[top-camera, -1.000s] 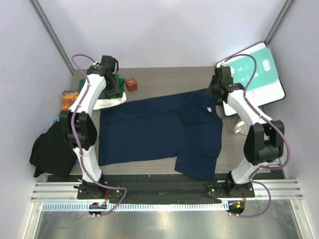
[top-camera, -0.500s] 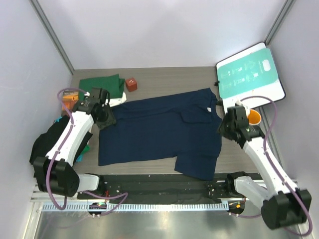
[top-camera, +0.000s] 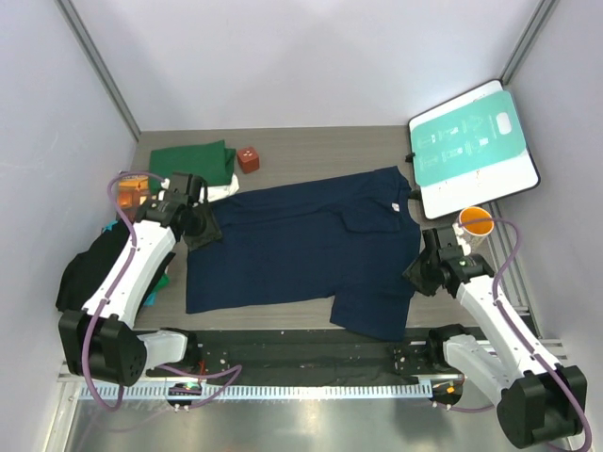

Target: Fold and stack the t-shirts

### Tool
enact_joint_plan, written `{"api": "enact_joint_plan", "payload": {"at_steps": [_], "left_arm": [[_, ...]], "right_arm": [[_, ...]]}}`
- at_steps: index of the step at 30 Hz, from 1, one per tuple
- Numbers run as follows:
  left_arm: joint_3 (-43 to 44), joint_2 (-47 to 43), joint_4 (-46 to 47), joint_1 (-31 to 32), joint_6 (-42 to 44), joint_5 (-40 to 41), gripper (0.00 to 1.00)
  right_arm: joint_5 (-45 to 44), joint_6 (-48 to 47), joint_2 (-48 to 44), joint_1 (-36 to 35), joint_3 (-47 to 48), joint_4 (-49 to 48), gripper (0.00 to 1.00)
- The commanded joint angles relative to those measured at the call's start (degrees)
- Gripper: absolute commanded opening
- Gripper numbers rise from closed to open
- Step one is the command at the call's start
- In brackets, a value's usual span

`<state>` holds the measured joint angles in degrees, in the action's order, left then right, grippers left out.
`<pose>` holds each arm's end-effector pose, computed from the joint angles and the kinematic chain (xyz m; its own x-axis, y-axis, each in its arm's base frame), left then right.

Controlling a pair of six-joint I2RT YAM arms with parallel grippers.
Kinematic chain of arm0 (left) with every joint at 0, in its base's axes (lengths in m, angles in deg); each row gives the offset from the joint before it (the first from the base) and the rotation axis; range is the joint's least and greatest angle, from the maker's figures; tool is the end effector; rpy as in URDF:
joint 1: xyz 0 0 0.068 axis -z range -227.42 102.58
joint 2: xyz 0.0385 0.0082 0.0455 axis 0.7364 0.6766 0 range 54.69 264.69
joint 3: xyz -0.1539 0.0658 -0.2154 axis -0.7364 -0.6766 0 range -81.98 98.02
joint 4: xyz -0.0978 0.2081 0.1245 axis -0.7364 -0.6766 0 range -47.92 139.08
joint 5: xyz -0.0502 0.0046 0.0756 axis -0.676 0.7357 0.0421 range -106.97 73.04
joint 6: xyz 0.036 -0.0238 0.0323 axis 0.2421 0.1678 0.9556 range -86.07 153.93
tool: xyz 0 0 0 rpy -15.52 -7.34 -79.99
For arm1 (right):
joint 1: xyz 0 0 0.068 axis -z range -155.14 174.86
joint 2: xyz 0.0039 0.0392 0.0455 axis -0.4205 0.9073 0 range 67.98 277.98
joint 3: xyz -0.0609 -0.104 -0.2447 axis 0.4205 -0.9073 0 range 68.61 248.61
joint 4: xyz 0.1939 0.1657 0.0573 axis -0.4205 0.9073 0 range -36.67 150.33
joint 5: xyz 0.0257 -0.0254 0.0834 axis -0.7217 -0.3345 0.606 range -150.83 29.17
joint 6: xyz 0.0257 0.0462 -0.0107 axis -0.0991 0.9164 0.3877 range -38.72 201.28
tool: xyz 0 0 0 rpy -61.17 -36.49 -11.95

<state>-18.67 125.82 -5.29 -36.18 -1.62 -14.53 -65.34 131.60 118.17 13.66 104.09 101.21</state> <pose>0.2324 -0.0446 0.2925 -0.8078 -0.4316 -0.4014 -0.3617 0.9007 -0.2406 0.1512 0.0272 0.2149 -0.6778 0.6479 -0.3477 0.5692 0.7617 0.3096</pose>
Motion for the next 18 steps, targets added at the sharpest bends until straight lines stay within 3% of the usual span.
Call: {"api": "enact_joint_plan", "payload": {"at_steps": [1,6,11,18], "left_arm": [[0.0,0.8,3.0,0.2,1.0,-1.1,0.4],[-0.6,2.3,5.2,0.2,1.1,-3.8,0.39],[0.0,4.7,6.3,0.2,1.5,-4.9,0.38],[0.5,5.6,7.2,0.4,1.9,-5.9,0.38]], "right_arm": [[1.7,10.6,-2.1,-0.3,-5.2,0.5,0.39],[0.1,12.5,-5.9,-0.3,-8.7,0.2,0.38],[-0.5,13.0,-4.0,-0.3,-8.9,-0.4,0.39],[-13.3,13.6,-1.6,-0.5,0.0,8.3,0.45]]}}
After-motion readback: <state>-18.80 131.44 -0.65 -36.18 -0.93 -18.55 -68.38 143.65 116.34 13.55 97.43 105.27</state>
